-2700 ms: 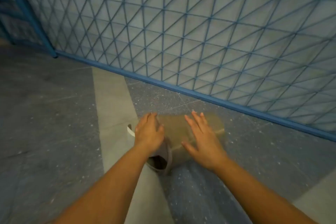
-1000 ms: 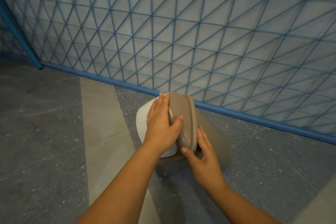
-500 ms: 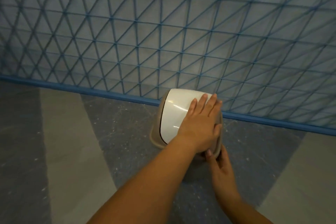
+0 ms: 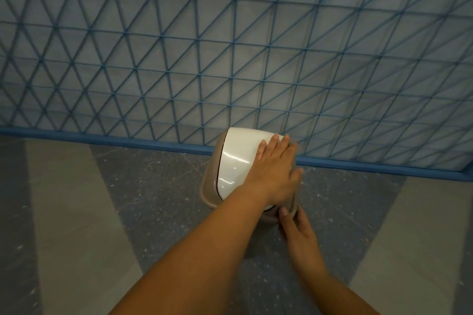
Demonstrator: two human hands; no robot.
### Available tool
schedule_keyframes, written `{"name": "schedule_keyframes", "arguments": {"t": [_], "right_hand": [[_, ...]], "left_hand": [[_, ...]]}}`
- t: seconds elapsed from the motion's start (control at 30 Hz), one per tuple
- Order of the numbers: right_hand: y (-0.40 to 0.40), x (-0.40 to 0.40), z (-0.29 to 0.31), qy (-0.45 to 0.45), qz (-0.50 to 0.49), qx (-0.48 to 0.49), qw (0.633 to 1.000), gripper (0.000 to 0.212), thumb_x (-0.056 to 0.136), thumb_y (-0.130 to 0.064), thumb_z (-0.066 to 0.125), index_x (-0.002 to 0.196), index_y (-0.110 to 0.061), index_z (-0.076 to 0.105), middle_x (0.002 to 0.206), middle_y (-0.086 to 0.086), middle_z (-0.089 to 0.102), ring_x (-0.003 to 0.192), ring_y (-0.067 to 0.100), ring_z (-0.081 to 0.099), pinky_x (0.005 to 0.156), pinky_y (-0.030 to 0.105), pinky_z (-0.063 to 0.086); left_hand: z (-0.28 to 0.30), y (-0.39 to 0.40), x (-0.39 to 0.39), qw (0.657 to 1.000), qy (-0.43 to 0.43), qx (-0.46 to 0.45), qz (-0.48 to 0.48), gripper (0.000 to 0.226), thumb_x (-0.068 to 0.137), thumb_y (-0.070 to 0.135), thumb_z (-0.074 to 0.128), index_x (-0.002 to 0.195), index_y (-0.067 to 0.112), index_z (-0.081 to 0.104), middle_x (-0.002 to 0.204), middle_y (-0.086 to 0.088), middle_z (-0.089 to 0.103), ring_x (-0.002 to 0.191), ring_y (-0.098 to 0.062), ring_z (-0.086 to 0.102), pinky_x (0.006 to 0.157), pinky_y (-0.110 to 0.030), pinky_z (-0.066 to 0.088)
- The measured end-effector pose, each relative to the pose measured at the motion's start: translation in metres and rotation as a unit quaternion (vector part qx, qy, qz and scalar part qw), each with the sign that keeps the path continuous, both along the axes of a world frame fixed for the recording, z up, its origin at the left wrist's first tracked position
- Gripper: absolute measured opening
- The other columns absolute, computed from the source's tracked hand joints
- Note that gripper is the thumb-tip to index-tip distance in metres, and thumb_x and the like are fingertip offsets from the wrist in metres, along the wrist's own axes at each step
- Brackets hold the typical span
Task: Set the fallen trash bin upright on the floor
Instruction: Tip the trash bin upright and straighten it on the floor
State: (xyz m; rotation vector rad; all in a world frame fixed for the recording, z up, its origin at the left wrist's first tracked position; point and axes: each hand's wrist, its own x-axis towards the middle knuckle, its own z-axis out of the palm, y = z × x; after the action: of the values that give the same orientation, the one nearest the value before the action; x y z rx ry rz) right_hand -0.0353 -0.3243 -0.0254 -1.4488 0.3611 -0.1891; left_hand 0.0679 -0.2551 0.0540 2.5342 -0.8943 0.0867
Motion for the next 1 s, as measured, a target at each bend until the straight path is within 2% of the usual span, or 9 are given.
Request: {"name": "schedule_keyframes", "arguments": {"t": [0.07, 0.17, 0.3, 0.37, 0.43, 0.53, 0.63, 0.8, 1.0], "right_hand": [[-0.002, 0.0, -0.001, 0.003, 0.001, -0.005, 1.0, 0.038, 0.089, -0.032, 0.055, 0.127, -0.029, 0.054, 0.123, -0.006, 0.065, 0.112, 0.008, 0.06, 0.099, 0.032, 0.046], [-0.004, 0.0, 0.0, 0.014, -0.003, -0.005, 1.0, 0.033, 0.088, -0.034, 0.057, 0.12, -0.04, 0.055, 0.121, -0.015, 0.063, 0.109, 0.003, 0.059, 0.091, 0.024, 0.044], [-0.008, 0.001, -0.001, 0.051, -0.023, 0.002, 0.998, 0.036, 0.094, -0.032, 0.048, 0.13, -0.033, 0.051, 0.128, -0.004, 0.057, 0.117, 0.019, 0.053, 0.105, 0.039, 0.04], [-0.008, 0.001, -0.001, 0.066, -0.031, 0.003, 0.997, 0.04, 0.096, -0.03, 0.044, 0.135, -0.026, 0.048, 0.133, 0.003, 0.056, 0.121, 0.024, 0.051, 0.108, 0.043, 0.037], [-0.008, 0.002, 0.0, 0.069, -0.028, 0.003, 0.997, 0.04, 0.097, -0.028, 0.043, 0.136, -0.024, 0.048, 0.132, 0.005, 0.056, 0.12, 0.026, 0.051, 0.106, 0.043, 0.038], [-0.007, 0.002, 0.004, 0.068, -0.037, 0.011, 0.997, 0.036, 0.097, -0.025, 0.044, 0.132, -0.023, 0.052, 0.125, 0.003, 0.06, 0.116, 0.023, 0.054, 0.102, 0.038, 0.041], [-0.009, 0.002, 0.009, 0.063, -0.064, 0.048, 0.995, 0.029, 0.095, -0.02, 0.048, 0.121, -0.018, 0.061, 0.109, 0.003, 0.068, 0.103, 0.019, 0.061, 0.092, 0.032, 0.045], [-0.016, 0.006, 0.015, 0.088, -0.123, 0.136, 0.979, 0.024, 0.094, -0.014, 0.051, 0.113, -0.006, 0.063, 0.089, 0.011, 0.067, 0.078, 0.021, 0.06, 0.069, 0.032, 0.052], [-0.02, -0.002, 0.011, 0.082, -0.122, 0.143, 0.979, 0.027, 0.093, -0.016, 0.052, 0.116, -0.006, 0.063, 0.089, 0.013, 0.068, 0.077, 0.021, 0.063, 0.069, 0.034, 0.053]], "left_hand": [[0.003, 0.017, 0.002, 0.996, -0.023, -0.087, 0.027, 0.055, 0.094, 0.033, 0.033, 0.148, 0.023, 0.025, 0.162, -0.001, 0.012, 0.149, -0.017, -0.003, 0.115, -0.033, -0.012], [-0.009, 0.059, 0.004, 0.955, -0.017, -0.225, 0.191, 0.048, 0.095, 0.028, 0.036, 0.143, 0.026, 0.034, 0.159, 0.0, 0.022, 0.148, -0.018, 0.008, 0.119, -0.036, 0.002], [-0.041, 0.108, 0.003, 0.833, 0.251, -0.316, 0.378, 0.046, 0.099, 0.026, 0.033, 0.143, 0.017, 0.037, 0.152, -0.011, 0.036, 0.139, -0.027, 0.034, 0.115, -0.046, 0.028], [-0.051, 0.116, -0.003, 0.82, 0.323, -0.282, 0.379, 0.035, 0.098, 0.025, 0.032, 0.115, 0.011, 0.059, 0.125, -0.017, 0.058, 0.108, -0.025, 0.057, 0.097, -0.041, 0.043], [-0.054, 0.119, -0.008, 0.799, 0.345, -0.31, 0.383, 0.032, 0.097, 0.026, 0.036, 0.085, 0.012, 0.062, 0.099, -0.016, 0.064, 0.083, -0.022, 0.059, 0.082, -0.038, 0.05], [-0.055, 0.126, -0.006, 0.716, 0.396, -0.418, 0.395, 0.024, 0.094, 0.025, 0.048, 0.092, 0.008, 0.066, 0.089, -0.015, 0.068, 0.077, -0.024, 0.064, 0.061, -0.032, 0.053], [-0.053, 0.132, -0.009, 0.649, 0.454, -0.481, 0.376, 0.017, 0.091, 0.022, 0.055, 0.093, 0.009, 0.065, 0.081, -0.01, 0.068, 0.071, -0.021, 0.063, 0.054, -0.03, 0.052], [-0.049, 0.136, -0.019, 0.613, 0.523, -0.504, 0.311, 0.014, 0.093, 0.011, 0.051, 0.096, 0.007, 0.063, 0.089, -0.011, 0.066, 0.082, -0.022, 0.062, 0.073, -0.035, 0.054], [-0.046, 0.136, -0.027, 0.62, 0.528, -0.495, 0.305, 0.015, 0.094, 0.009, 0.049, 0.098, 0.005, 0.063, 0.089, -0.012, 0.065, 0.081, -0.021, 0.061, 0.074, -0.035, 0.054]]}}
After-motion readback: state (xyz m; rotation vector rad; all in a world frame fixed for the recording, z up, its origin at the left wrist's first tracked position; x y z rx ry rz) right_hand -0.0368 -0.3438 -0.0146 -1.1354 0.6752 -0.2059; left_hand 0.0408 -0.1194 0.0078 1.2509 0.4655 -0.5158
